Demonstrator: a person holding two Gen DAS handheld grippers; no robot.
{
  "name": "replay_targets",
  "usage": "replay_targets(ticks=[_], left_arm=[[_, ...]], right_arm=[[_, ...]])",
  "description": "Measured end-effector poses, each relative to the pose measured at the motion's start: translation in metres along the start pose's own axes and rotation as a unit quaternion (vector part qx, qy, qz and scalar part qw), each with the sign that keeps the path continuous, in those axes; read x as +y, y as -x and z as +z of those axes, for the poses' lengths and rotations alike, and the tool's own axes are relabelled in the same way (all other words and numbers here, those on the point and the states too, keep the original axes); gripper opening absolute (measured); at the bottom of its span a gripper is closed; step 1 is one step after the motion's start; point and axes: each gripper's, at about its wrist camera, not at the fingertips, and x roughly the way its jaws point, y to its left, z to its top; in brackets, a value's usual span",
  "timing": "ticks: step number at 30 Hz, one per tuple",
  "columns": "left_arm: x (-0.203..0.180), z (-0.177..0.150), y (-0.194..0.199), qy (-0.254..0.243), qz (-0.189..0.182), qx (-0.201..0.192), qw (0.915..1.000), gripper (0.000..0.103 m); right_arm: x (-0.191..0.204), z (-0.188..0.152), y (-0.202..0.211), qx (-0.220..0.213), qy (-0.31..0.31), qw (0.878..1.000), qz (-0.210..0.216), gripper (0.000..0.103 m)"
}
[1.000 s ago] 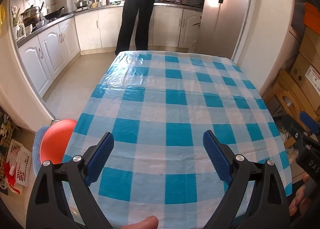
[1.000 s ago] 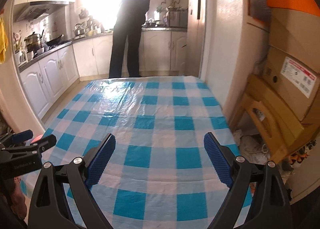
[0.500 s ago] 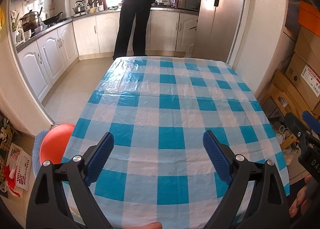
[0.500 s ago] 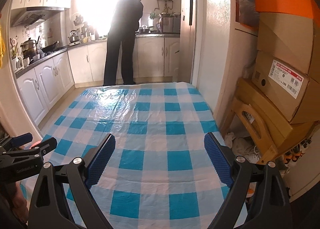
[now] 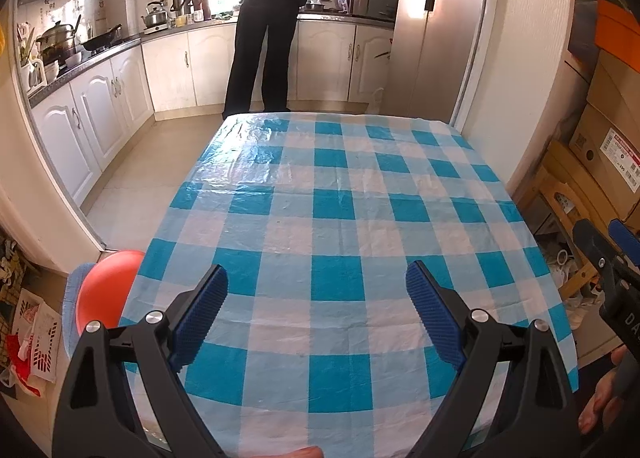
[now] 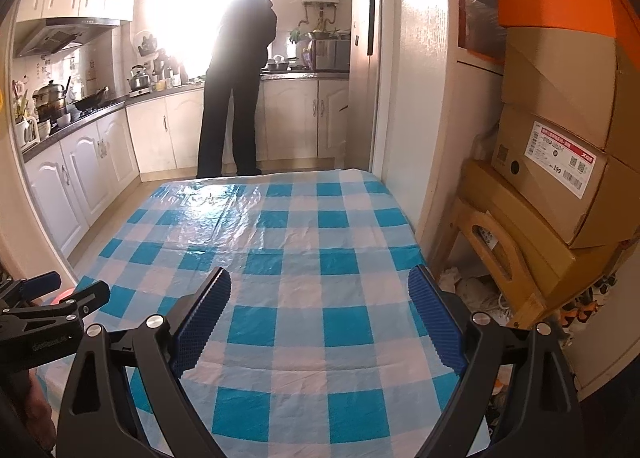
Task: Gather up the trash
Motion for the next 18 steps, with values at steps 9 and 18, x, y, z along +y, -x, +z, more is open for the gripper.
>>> replay_targets(ticks=[9, 18], left_arm=[[-0.0038, 0.0003, -0.0004, -0.002, -0.007, -0.002, 1.0, 0.091], [-0.0059, -0.0018, -0.0027, -0.005, -0.005, 0.001, 1.0, 0.091]], right_arm=[[-0.0061, -0.0006, -0.0007, -0.005, -0.006, 1.0, -0.011, 0.09], [-0.007, -0.0031, -0.0048, 0.001, -0.007, 1.0, -0.012, 0.09]])
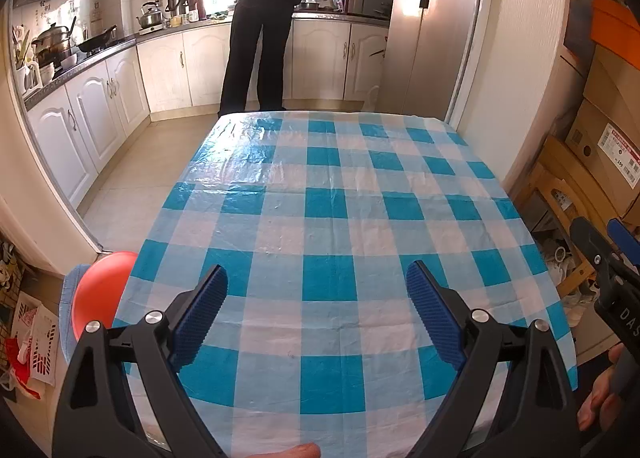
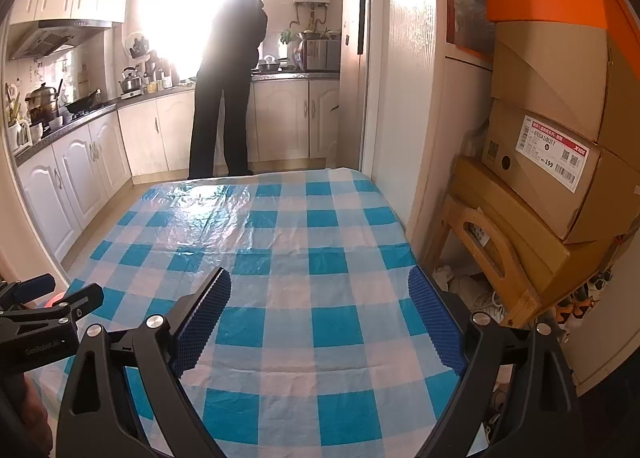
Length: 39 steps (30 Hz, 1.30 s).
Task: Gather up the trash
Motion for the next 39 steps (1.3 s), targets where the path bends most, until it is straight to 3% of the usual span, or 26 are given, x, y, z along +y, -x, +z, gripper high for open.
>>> replay_targets(ticks=[39], left_arm=[[0.0052, -0.0058, -0.0056, -0.004, 0.008, 0.0, 1.0, 0.091]], right_arm=[[-0.0002, -0.0056, -0.0076, 0.009, -0.002, 1.0, 0.001, 0.09]])
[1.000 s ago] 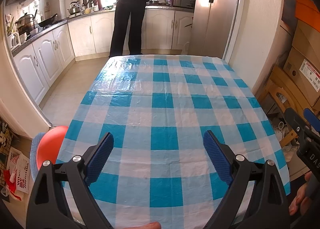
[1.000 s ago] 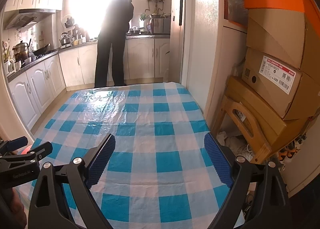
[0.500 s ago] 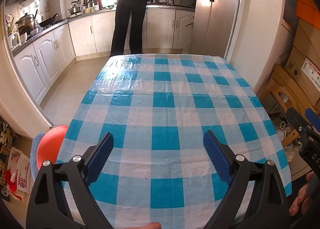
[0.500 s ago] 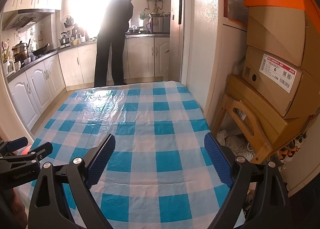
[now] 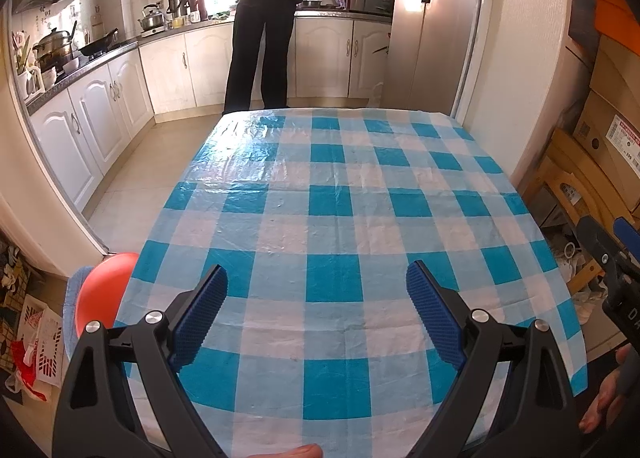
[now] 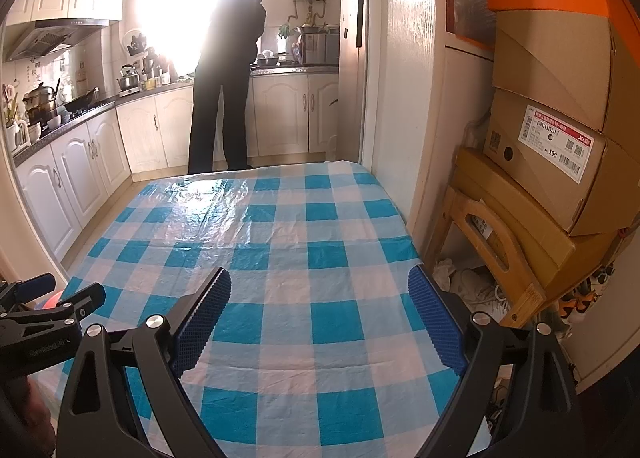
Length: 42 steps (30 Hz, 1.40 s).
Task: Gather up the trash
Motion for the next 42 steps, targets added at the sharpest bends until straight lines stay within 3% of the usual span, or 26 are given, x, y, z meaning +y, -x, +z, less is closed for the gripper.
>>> replay_targets(ticks=[26, 42], left_arm=[[-0.001, -0.003, -0.016, -0.002, -0.003, 0.018, 0.9998, 0.091], [-0.009, 0.001, -0.06, -0.004, -0.013, 0.044, 0.9989, 0.091]], right_arm=[[0.003, -0.008, -0.007, 0.014, -0.003, 1.0, -0.001, 0.09], [-0.004, -0.017, -0.057, 0.064, -0.011, 0.998, 0.007, 0.09]])
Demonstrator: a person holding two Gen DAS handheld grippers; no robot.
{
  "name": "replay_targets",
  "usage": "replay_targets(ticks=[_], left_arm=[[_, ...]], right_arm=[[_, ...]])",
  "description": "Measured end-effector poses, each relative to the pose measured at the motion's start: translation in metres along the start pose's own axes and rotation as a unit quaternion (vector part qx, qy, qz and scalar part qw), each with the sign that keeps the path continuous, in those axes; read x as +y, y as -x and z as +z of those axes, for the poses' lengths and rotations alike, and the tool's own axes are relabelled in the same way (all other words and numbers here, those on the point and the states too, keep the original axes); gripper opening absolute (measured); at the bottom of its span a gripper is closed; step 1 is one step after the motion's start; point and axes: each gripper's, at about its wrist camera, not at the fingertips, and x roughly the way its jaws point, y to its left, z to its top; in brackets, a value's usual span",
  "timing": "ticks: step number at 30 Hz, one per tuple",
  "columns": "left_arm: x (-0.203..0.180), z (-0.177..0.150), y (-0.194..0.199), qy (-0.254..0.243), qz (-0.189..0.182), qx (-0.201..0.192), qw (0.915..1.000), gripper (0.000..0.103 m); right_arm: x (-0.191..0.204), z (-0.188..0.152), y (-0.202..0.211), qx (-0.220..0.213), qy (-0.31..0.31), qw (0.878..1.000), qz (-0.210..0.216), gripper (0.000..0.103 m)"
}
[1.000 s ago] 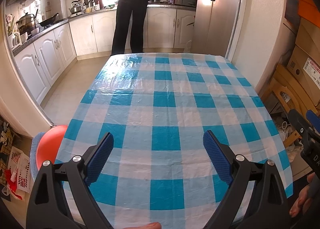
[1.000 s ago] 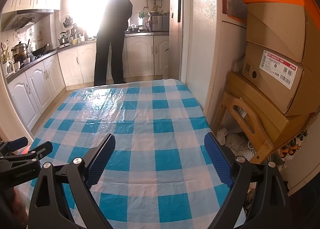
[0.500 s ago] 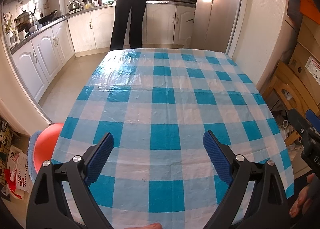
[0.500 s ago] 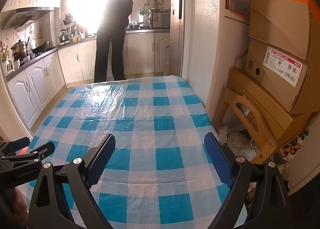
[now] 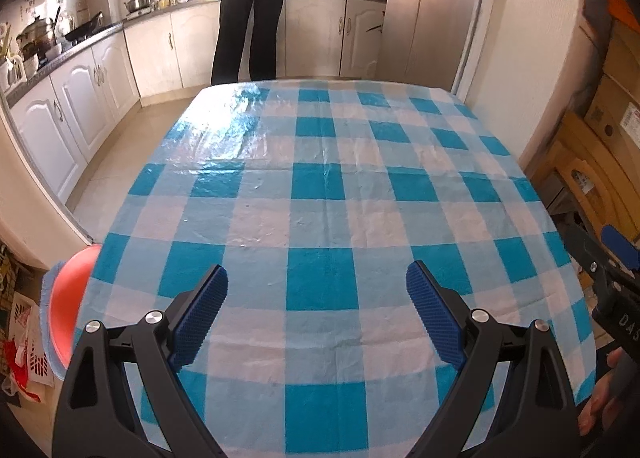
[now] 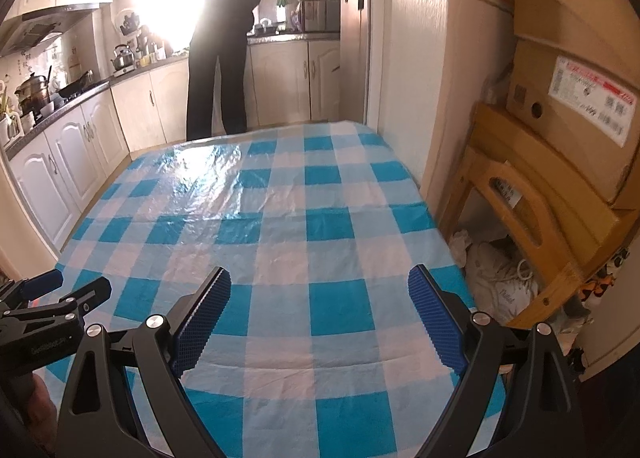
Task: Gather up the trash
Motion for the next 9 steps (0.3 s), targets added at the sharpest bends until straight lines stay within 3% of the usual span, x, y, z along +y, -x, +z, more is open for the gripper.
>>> replay_targets(ticks=[9], left_arm=[[-0.01, 0.022, -0.062, 0.016, 0.04, 0.021, 0.9989, 0.091]], right_arm=[[0.012, 0.019, -0.063, 0.037, 0.021, 0.999, 0.004, 0.09]])
